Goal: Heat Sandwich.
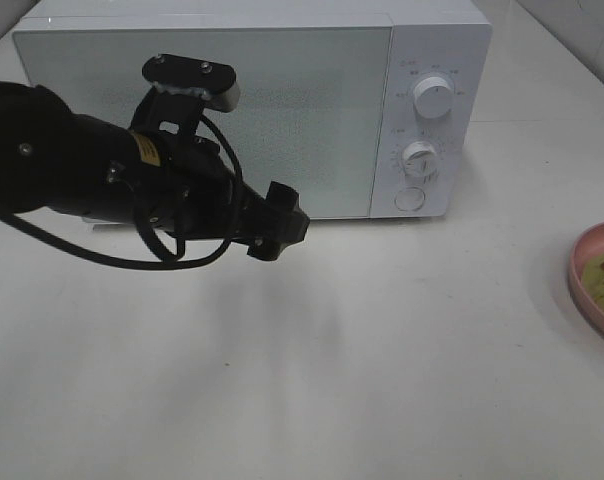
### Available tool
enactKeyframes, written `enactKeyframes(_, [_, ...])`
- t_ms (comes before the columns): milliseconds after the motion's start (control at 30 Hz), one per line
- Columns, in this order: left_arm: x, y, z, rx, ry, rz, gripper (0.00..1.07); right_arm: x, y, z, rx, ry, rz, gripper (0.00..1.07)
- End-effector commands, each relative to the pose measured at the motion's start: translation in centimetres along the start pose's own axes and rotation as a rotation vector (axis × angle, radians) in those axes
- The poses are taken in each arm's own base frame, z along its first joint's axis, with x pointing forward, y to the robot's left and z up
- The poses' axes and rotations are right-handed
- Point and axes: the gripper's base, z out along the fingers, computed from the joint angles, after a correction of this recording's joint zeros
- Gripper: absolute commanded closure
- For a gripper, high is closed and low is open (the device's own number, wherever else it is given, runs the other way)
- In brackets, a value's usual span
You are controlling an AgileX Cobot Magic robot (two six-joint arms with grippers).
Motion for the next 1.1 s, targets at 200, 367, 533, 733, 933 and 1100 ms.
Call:
enactKeyframes(200, [0.7,-0.2,-3.2,0.017,0.18,0.071,0.09,0.2,-0.1,-0.3,0.005,-0.037,0.007,0.33])
enactKeyframes(367, [1.1,1.7,-5.0,-0.018,0.291,-0.014,0.09,0.2,-0.1,-0.3,0.005,-0.037,0.007,0.33])
enactKeyframes(533, [1.4,4.5,-7.3,-0.07,0.371,-0.105,0.09,0.2,-0.1,-0.3,0.005,-0.037,0.007,0.33])
enactKeyframes(733, [1.7,7.9,-10.3,-0.14,0.414,-0.233,0.09,0.2,-0.1,-0.3,0.005,-0.037,0.007,0.33])
enactKeyframes(933, [2.5,11.5,-13.8,-0.233,0.435,-0.371,0.09,0.2,-0.1,-0.3,0.005,-0.037,0.007,0.33])
enactKeyframes(1100, [3.3,13.2,-16.4,-0.301,0.458,-0.423,0.09,0.2,-0.1,-0.3,0.005,-0.037,0.007,0.33])
